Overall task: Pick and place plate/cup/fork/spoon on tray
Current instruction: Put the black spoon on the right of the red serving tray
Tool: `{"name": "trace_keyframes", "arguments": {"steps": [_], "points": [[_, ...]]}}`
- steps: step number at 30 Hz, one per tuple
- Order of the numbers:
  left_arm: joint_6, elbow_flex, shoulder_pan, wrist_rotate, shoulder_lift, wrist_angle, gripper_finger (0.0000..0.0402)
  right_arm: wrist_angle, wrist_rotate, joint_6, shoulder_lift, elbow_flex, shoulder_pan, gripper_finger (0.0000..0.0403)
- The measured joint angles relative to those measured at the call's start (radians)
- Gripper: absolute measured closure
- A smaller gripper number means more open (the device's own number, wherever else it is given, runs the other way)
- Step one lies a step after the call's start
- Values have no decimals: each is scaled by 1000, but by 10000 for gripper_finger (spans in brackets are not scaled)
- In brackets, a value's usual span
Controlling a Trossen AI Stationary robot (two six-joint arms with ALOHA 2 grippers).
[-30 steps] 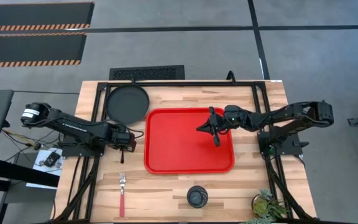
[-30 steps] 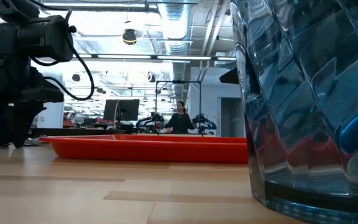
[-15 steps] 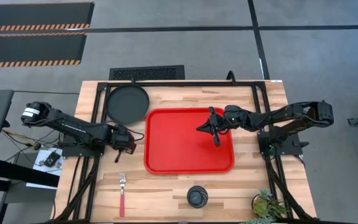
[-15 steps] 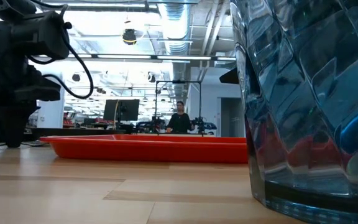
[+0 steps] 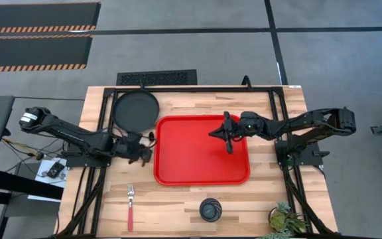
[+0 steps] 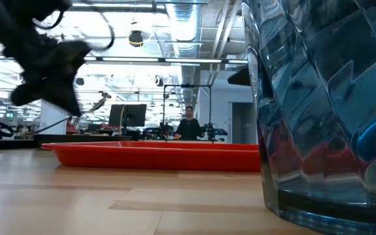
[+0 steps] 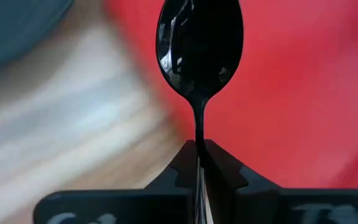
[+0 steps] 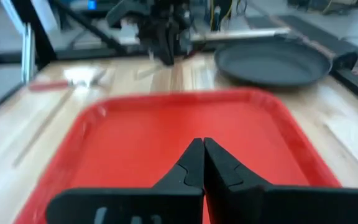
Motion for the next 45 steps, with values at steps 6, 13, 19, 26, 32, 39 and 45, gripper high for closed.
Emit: {"name": "trace_keyframes", "arguments": {"steps": [6,13,19,26,32,39,45], "points": [[199,1,101,-56,105,320,401,42,12,136,80,69,0,379],[344,13,187,-15,280,644,401,31,148,284,230,240,23,324],[412,94,192,3,408,664,401,-24,166,351,321,379,23,250],[475,159,192,25,463,662,401,-169,195,379,407,496,37,194],[475,159,192,33,460,664,401,-186,239,394,429,513,40,202],[476,159,193,46,460,678,401,-187,239,403,434,512,35,263],[486,158,193,51,460,689,401,-189,235,424,434,512,35,316]]}}
